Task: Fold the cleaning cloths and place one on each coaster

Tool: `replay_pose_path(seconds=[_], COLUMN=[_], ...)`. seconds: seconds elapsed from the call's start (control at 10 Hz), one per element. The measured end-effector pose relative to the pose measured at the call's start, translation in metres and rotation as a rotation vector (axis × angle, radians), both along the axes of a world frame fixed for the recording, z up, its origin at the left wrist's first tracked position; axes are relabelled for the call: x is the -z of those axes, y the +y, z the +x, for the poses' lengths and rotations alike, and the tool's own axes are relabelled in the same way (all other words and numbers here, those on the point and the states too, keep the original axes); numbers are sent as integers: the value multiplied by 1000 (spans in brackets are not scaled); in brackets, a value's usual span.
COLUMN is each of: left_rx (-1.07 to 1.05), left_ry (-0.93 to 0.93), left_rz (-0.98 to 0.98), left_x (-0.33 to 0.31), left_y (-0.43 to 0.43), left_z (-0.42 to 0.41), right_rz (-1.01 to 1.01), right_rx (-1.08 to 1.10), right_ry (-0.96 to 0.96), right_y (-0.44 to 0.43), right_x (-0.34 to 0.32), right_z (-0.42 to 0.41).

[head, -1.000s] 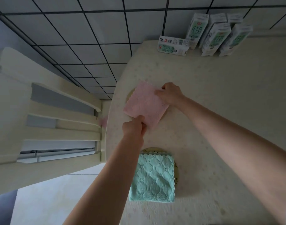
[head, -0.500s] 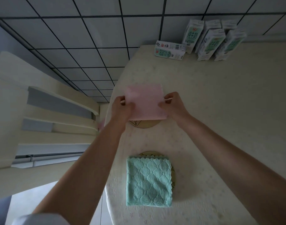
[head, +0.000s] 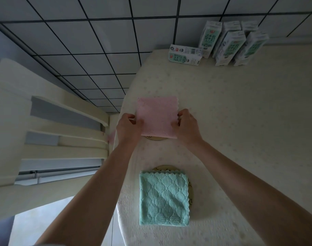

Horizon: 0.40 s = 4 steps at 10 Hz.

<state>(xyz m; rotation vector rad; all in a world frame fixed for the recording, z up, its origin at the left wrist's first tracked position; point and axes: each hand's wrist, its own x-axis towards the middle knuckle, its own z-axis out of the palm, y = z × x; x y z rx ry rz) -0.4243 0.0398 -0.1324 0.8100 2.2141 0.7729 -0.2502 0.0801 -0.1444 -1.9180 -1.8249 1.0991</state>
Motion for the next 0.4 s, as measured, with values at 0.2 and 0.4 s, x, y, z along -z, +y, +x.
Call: replay_pose_path(seconds=[0.2, 0.4], left_rx=[97, 109], left_ry=[101, 115], left_rz=[-36, -93], left_x=[1, -6], left_y=[-18, -52], left_z=[-4, -13], right_rz=[11, -30], right_rx=[-52, -61], right_ry=[-79, -137], right_y=[-11, -43], right_x=[-8, -18], right_z=[3, 19])
